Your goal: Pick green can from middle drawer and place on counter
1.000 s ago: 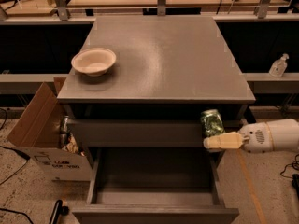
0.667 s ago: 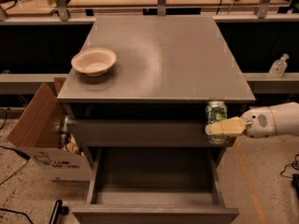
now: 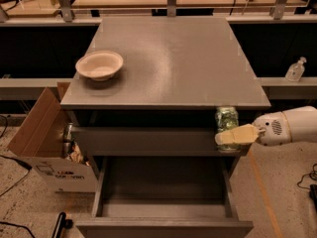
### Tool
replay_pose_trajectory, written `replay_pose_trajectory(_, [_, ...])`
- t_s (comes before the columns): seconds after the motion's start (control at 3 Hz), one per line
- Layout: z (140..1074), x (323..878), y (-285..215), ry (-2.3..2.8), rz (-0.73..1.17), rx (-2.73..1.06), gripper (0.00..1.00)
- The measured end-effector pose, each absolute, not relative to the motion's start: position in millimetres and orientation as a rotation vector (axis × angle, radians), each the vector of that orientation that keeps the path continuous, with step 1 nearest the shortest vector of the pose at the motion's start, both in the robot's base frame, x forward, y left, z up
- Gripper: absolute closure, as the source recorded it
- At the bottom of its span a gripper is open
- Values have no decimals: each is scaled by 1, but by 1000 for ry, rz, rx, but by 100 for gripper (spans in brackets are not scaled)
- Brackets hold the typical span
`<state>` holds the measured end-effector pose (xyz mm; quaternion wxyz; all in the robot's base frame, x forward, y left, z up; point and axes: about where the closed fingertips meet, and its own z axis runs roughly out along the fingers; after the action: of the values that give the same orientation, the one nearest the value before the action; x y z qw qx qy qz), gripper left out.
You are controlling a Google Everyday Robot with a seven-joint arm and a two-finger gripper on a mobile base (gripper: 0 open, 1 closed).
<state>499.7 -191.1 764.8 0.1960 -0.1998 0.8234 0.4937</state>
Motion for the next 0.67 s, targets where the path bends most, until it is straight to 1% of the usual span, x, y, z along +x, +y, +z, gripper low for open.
replay_pose_trajectory(0.33, [782, 480, -171, 2265, 1355, -725, 100])
replay_pose_trajectory(0.67, [806, 473, -152, 2239, 1330, -843, 100])
